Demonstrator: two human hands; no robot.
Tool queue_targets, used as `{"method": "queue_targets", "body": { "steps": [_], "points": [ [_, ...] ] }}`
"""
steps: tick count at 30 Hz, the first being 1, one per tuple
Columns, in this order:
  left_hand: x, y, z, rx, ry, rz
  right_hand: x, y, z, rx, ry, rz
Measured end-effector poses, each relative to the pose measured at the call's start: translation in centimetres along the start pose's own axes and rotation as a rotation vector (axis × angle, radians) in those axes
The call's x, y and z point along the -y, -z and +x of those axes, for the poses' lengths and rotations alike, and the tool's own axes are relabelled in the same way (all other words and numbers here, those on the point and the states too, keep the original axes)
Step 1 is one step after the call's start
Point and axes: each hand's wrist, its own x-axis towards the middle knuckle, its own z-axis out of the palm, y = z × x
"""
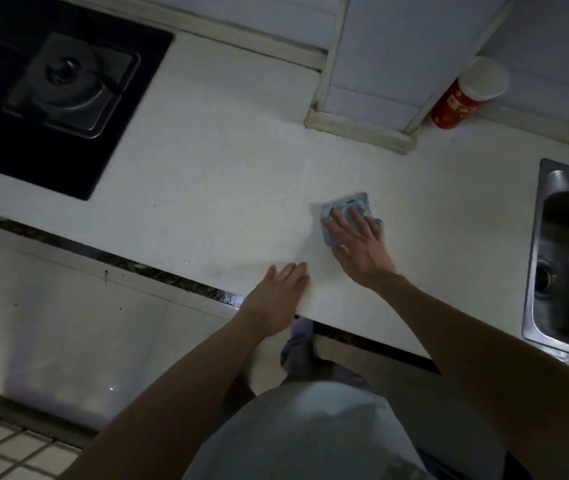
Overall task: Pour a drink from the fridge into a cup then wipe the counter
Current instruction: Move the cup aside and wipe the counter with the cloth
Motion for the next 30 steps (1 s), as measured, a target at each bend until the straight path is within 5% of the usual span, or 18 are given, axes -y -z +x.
{"method": "queue_targets", "body": {
  "steps": [7, 17, 24, 30],
  "points": [
    [4.2, -3.2, -4.7, -0.120, -0.039, 0.021, 8.3, -2.1, -3.1, -0.029, -0.435, 0.156],
    [11.7, -5.7, -10.4, -0.074, -0.001, 0.068, 24.7, -5.4, -3.6, 0.031, -0.349, 0.206],
    [12.9, -5.1, -10.4, -0.065, -0.059, 0.027, 24.4, -5.3, -4.3, 0.022, -0.320, 0.184],
    [14.0, -4.6, -10.7, -0.074, -0.114, -0.067, 25.8, -5.2, -3.7, -0.005, -0.512, 0.237]
  ]
}}
